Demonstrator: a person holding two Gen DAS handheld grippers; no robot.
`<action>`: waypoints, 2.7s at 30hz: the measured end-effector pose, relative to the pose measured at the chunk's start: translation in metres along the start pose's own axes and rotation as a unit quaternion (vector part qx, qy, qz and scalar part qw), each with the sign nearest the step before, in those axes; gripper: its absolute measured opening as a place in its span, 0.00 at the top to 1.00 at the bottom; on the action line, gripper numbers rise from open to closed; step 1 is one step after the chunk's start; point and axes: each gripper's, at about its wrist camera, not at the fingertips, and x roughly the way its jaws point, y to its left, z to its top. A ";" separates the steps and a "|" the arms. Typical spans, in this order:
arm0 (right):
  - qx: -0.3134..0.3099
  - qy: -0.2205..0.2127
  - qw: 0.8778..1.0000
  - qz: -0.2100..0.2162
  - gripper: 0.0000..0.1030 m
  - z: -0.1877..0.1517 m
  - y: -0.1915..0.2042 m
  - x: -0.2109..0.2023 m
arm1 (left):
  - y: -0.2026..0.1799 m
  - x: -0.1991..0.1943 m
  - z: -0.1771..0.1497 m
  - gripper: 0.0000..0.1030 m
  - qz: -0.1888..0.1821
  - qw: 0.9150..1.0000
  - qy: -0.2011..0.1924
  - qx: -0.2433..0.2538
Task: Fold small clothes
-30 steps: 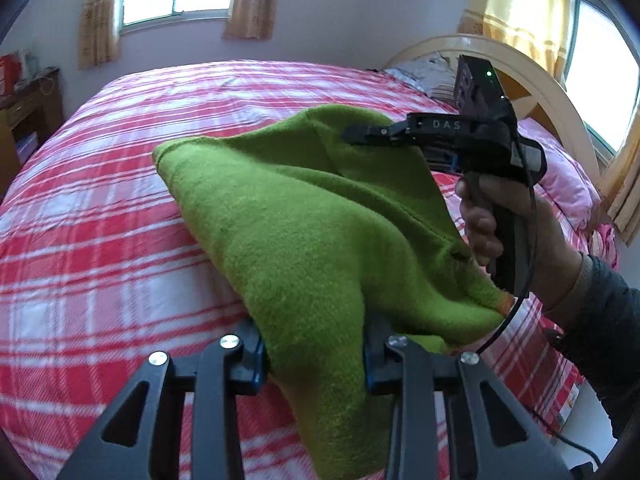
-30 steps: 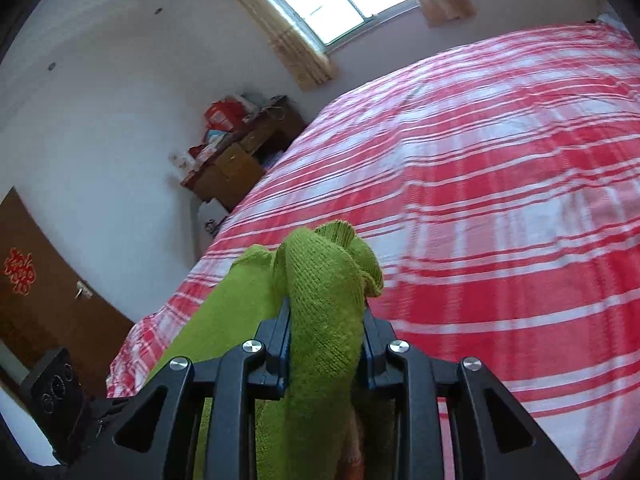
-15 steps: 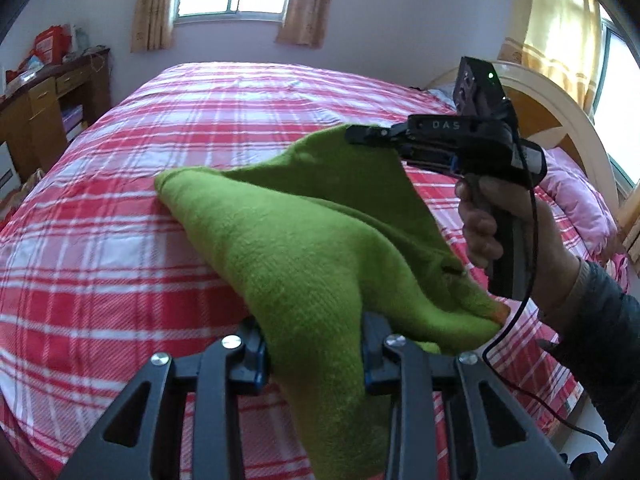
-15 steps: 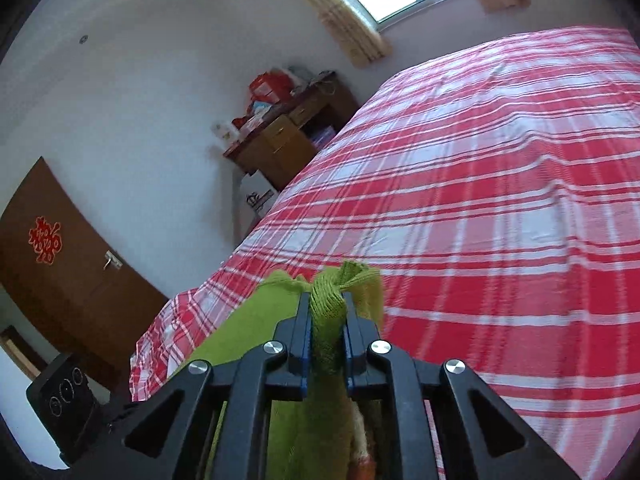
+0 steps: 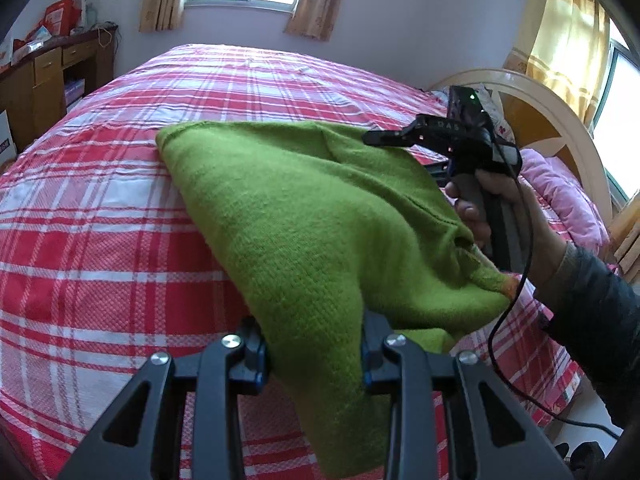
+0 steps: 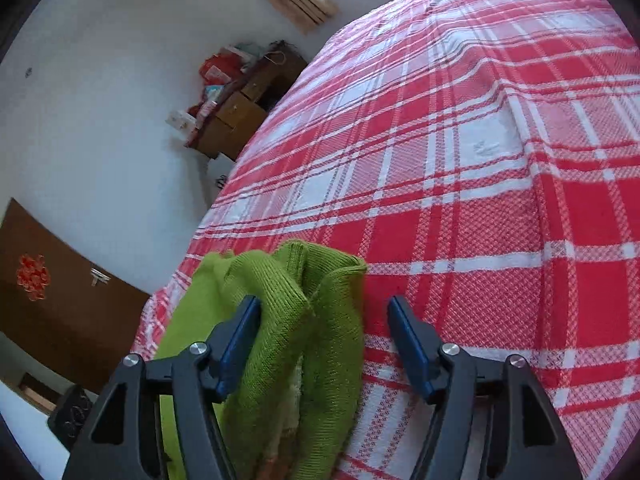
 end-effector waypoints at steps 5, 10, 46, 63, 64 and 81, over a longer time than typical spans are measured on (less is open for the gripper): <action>-0.025 0.044 0.998 0.042 0.75 -0.003 0.013 0.012 | 0.001 -0.001 -0.001 0.67 -0.005 1.000 -0.008 -0.003; -0.026 0.011 0.997 0.066 0.83 0.000 0.033 0.003 | 0.000 -0.019 0.000 0.67 0.001 1.000 -0.020 0.001; -0.102 0.074 0.987 0.101 0.89 0.011 0.148 0.137 | 0.080 -0.072 -0.021 0.65 0.115 0.992 -0.034 -0.048; -0.085 0.079 0.991 0.066 0.88 0.003 0.128 0.149 | 0.083 -0.080 -0.020 0.37 0.144 0.987 -0.024 -0.062; -0.088 0.079 0.991 0.063 0.88 0.003 0.129 0.149 | 0.083 -0.083 -0.020 0.37 0.145 0.987 -0.028 -0.063; -0.229 0.094 0.969 0.021 0.53 -0.099 0.199 0.089 | 0.129 -0.074 -0.018 0.04 0.218 0.968 -0.043 -0.116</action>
